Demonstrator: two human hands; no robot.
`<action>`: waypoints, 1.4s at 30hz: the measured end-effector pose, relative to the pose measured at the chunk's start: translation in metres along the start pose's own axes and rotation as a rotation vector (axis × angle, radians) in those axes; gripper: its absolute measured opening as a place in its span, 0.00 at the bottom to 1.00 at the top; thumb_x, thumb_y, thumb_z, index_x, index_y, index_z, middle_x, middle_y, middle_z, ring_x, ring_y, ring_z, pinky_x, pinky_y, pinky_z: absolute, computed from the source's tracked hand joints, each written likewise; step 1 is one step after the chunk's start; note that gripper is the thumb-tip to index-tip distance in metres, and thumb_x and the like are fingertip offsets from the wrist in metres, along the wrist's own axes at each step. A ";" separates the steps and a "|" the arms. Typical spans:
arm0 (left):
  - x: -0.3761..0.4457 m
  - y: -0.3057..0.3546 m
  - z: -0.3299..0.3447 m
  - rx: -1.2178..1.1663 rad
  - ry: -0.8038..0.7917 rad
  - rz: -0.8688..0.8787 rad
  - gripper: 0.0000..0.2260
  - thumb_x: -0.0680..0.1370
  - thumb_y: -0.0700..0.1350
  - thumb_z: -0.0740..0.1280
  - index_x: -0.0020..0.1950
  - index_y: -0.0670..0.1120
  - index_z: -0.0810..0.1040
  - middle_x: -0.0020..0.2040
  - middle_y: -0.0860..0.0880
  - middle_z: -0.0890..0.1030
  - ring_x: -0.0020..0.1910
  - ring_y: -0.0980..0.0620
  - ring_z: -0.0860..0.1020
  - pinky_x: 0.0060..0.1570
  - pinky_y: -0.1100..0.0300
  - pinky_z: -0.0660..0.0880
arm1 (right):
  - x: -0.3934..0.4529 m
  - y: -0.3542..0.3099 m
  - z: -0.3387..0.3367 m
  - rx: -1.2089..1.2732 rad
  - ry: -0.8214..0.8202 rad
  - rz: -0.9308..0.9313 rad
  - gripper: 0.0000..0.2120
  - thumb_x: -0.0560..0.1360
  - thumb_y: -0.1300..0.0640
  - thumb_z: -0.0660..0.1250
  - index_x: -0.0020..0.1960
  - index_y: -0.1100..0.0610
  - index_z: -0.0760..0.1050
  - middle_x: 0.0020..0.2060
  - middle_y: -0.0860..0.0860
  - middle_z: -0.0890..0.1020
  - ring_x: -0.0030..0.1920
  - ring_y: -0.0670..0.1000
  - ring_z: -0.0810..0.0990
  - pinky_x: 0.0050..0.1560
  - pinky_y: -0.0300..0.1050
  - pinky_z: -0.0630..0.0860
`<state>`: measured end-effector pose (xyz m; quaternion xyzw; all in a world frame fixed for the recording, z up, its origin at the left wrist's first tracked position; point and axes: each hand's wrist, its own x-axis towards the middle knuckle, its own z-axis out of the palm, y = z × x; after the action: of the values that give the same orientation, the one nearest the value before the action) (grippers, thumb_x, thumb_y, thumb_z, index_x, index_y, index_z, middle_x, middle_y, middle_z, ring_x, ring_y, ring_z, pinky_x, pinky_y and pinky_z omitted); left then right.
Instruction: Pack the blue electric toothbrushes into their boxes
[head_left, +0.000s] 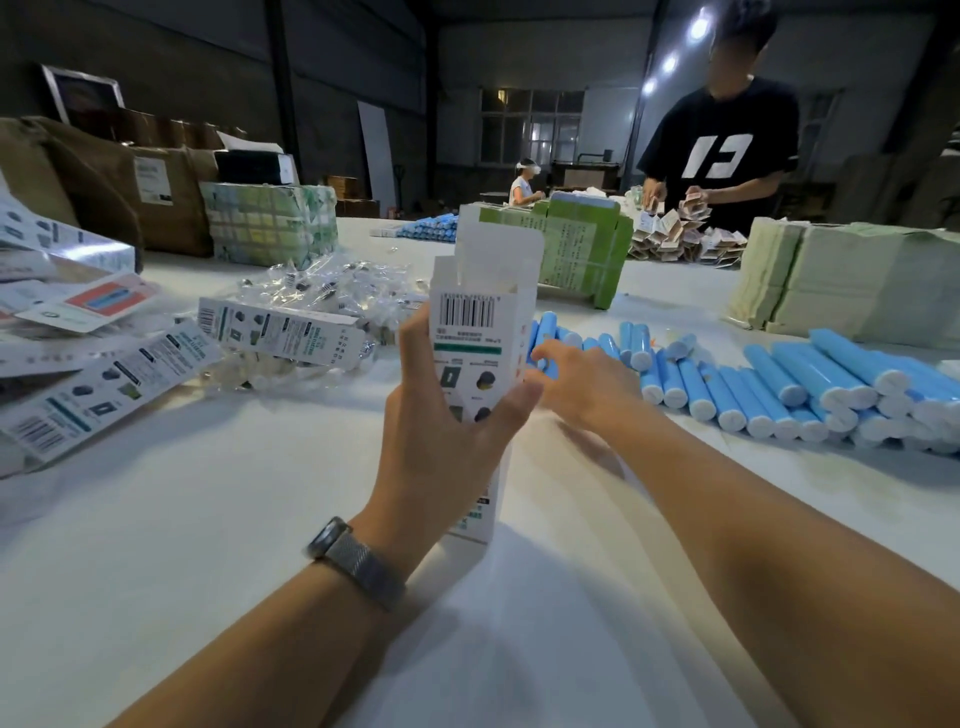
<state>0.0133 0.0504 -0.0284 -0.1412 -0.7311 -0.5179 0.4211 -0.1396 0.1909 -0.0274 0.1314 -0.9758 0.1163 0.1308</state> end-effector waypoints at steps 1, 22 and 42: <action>0.000 -0.001 0.000 -0.001 -0.001 0.004 0.29 0.71 0.48 0.77 0.61 0.63 0.61 0.54 0.74 0.75 0.52 0.67 0.79 0.40 0.74 0.76 | 0.002 0.000 0.000 -0.027 -0.013 0.030 0.17 0.79 0.37 0.55 0.65 0.38 0.70 0.56 0.52 0.75 0.55 0.56 0.76 0.46 0.49 0.68; 0.002 -0.009 -0.003 -0.240 -0.030 -0.085 0.33 0.70 0.42 0.77 0.64 0.66 0.63 0.57 0.63 0.79 0.53 0.55 0.83 0.43 0.66 0.79 | -0.057 -0.005 -0.066 1.784 -0.414 0.640 0.05 0.71 0.59 0.61 0.40 0.61 0.69 0.30 0.53 0.70 0.29 0.46 0.63 0.19 0.33 0.59; 0.008 -0.008 -0.009 -0.162 -0.171 -0.134 0.36 0.71 0.45 0.74 0.71 0.63 0.59 0.50 0.63 0.81 0.44 0.55 0.83 0.42 0.56 0.82 | -0.084 -0.080 -0.121 0.610 0.287 -0.271 0.08 0.74 0.45 0.65 0.44 0.50 0.74 0.33 0.43 0.76 0.32 0.40 0.76 0.29 0.34 0.67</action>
<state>0.0074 0.0375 -0.0261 -0.1692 -0.7279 -0.5881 0.3092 -0.0115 0.1661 0.0779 0.2749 -0.8415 0.4011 0.2352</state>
